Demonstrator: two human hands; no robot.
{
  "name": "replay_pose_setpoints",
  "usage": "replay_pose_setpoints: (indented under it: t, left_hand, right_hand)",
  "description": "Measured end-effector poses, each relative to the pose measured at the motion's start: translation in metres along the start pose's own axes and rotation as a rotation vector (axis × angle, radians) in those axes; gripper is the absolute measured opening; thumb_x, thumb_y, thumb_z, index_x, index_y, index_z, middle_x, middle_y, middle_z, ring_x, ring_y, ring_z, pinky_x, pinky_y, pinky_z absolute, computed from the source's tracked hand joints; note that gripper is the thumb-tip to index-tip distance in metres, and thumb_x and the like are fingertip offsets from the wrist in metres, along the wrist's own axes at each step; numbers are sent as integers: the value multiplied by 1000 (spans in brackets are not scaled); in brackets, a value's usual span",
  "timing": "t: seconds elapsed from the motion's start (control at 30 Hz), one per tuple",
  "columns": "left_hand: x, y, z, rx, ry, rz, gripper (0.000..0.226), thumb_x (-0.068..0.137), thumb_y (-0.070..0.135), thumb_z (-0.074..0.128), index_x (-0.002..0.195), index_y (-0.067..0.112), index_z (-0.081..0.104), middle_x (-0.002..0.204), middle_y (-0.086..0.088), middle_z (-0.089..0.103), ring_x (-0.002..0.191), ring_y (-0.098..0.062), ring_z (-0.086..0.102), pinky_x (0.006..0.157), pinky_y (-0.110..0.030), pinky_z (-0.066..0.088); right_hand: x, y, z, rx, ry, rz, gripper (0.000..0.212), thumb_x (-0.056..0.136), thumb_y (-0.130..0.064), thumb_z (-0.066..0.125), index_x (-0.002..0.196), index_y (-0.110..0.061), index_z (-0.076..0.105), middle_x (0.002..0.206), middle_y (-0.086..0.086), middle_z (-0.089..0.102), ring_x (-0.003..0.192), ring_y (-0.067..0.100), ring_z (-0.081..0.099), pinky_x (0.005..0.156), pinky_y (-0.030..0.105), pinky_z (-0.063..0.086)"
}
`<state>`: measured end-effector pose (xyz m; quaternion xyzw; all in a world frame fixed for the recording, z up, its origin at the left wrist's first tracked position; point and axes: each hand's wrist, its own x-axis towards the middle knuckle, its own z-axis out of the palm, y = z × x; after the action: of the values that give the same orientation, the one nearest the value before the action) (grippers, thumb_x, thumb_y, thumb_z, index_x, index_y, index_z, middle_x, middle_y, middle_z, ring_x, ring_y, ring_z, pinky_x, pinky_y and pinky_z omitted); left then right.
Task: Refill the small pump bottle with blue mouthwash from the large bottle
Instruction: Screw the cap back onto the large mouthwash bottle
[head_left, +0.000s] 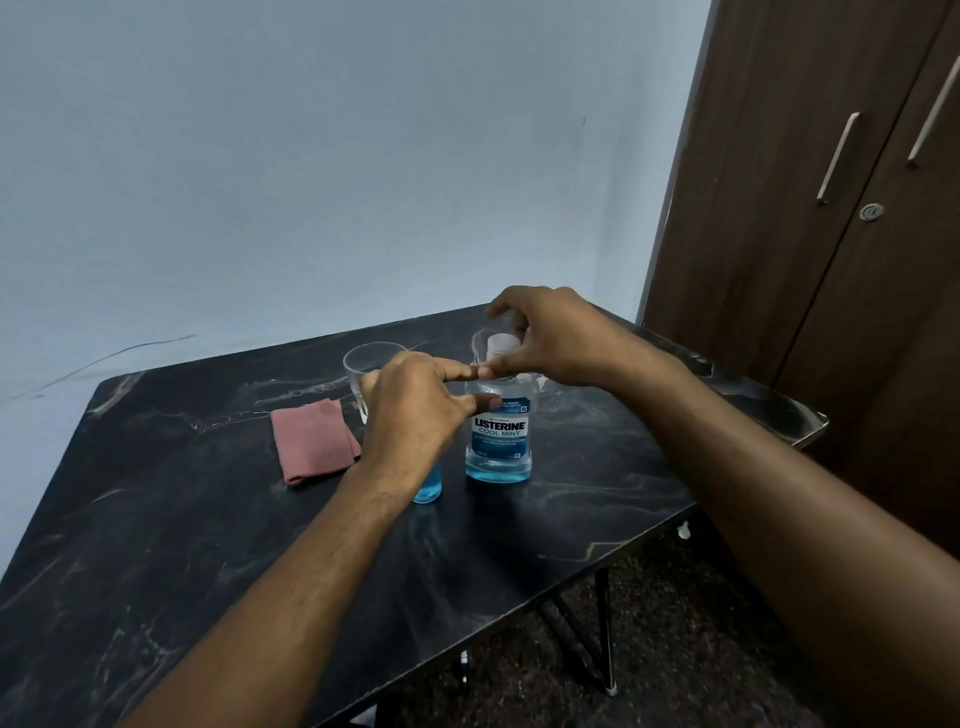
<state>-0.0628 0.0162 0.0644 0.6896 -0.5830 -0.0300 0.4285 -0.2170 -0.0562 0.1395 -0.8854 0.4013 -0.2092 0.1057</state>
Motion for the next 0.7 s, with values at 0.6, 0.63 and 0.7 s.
replay_pose_setpoints:
  t: [0.6,0.63,0.7]
  left_hand:
    - [-40,-30,-49,-328,91,-111,27,92,38,70,118,35,74,111,18,75,102,-1,66,93,-43,58]
    - [-47,-34,-49,-335,111,-126,26,91,40,70,116,35,74,107,18,75,97,-2,67,90,-44,58]
    - [-61,-41,-48,-347,135,-140,28,89,47,66,113,35,75,104,17,75,95,-5,70,91,-43,58]
  right_hand:
    - [-3,58,66,626,157,228,49,86,-19,78,130,-14,58,116,0,70,99,13,68,79,31,57]
    - [5,61,66,637,159,236,51,87,-18,77,133,-14,56,119,2,69,103,16,68,87,36,58]
    - [21,68,66,656,136,238,53,89,-16,73,138,-13,53,124,4,67,110,20,66,97,43,56]
